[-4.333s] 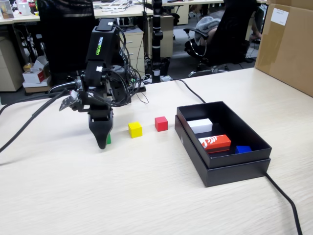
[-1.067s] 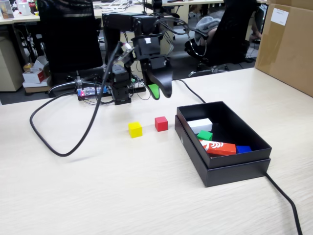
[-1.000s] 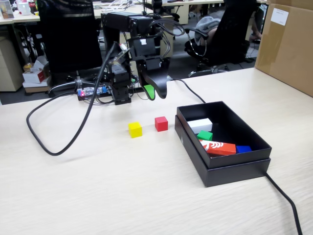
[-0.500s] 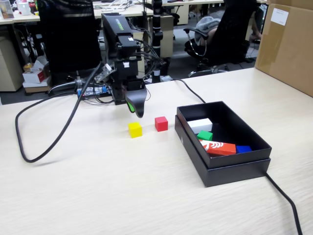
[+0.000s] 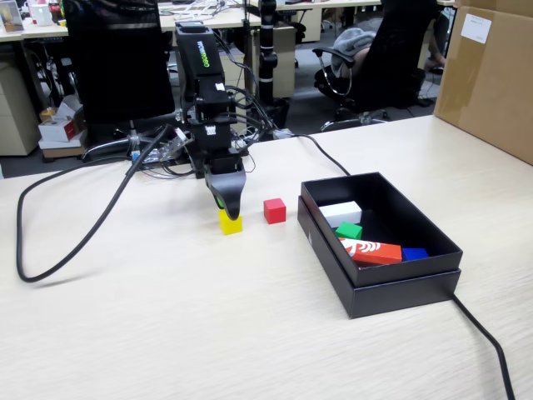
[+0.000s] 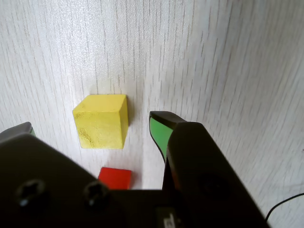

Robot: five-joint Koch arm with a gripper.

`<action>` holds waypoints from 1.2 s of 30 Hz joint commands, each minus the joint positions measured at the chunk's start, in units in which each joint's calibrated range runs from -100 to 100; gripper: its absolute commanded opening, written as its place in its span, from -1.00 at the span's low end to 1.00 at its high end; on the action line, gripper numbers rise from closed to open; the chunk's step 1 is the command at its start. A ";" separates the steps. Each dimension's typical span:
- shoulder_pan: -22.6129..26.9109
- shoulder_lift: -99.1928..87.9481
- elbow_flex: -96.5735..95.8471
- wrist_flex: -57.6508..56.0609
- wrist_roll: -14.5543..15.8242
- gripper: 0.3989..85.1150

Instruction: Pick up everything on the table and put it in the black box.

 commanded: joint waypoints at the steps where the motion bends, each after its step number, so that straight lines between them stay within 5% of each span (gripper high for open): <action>1: 0.05 0.46 0.30 3.25 -0.34 0.11; 14: 0.05 6.20 -0.06 7.83 -0.44 -0.14; 23: -0.15 7.23 -0.15 8.43 0.73 -0.88; 30: -0.29 -2.40 3.20 5.93 0.83 -0.90; 36: 4.25 -12.73 19.16 -0.12 3.03 -0.90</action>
